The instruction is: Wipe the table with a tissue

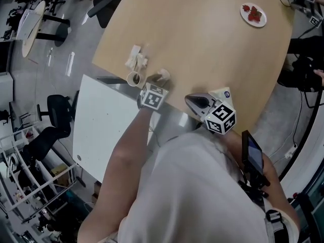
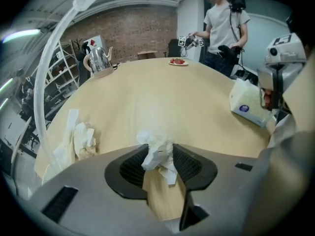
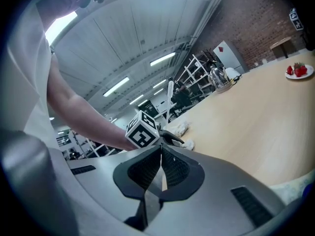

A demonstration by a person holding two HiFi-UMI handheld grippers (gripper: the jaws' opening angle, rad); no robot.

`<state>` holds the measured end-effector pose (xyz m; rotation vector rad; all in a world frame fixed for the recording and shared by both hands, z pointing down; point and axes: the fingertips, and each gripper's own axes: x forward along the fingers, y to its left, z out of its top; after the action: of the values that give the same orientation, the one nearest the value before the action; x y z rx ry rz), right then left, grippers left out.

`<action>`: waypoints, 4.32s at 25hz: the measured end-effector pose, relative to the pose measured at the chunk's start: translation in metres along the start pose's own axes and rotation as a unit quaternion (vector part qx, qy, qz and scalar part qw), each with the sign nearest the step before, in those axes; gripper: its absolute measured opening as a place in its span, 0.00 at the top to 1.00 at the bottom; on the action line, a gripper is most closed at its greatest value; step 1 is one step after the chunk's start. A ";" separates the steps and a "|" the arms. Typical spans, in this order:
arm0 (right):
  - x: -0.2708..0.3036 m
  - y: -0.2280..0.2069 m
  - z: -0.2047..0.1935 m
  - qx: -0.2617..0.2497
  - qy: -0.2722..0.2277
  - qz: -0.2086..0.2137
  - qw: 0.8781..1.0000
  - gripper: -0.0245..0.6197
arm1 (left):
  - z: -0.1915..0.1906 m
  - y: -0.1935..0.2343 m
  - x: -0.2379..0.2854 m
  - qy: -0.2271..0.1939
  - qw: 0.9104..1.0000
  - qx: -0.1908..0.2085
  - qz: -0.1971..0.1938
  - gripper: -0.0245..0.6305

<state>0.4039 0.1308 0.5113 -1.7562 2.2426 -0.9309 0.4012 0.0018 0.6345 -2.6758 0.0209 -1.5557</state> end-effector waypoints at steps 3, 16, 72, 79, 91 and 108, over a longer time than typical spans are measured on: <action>0.000 -0.001 -0.003 0.004 0.002 -0.001 1.000 0.94 | -0.001 -0.001 0.001 0.006 1.000 -0.019 -0.007 0.74; -0.002 0.003 -0.002 -0.003 0.012 0.010 1.000 0.94 | 0.000 -0.026 -0.025 -0.032 0.992 -0.120 -0.026 0.78; 0.142 0.219 -0.117 -0.144 0.246 0.232 0.930 0.94 | -0.323 -0.092 -0.266 -0.181 0.819 -0.509 0.194 0.78; 0.173 0.259 -0.127 -0.173 0.260 0.253 0.916 0.94 | -0.384 -0.092 -0.290 -0.186 0.789 -0.542 0.221 0.78; 0.207 0.295 -0.139 -0.183 0.271 0.251 0.911 0.94 | -0.499 -0.110 -0.347 -0.121 0.781 -0.542 0.286 0.78; 0.213 0.303 -0.149 -0.177 0.275 0.201 0.923 0.94 | -0.614 -0.078 -0.379 -0.022 0.781 -0.545 0.305 0.78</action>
<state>0.0177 0.0295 0.5179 -1.1287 3.1379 -1.0702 -0.3209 0.0729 0.6130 -2.7377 2.1299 -1.4256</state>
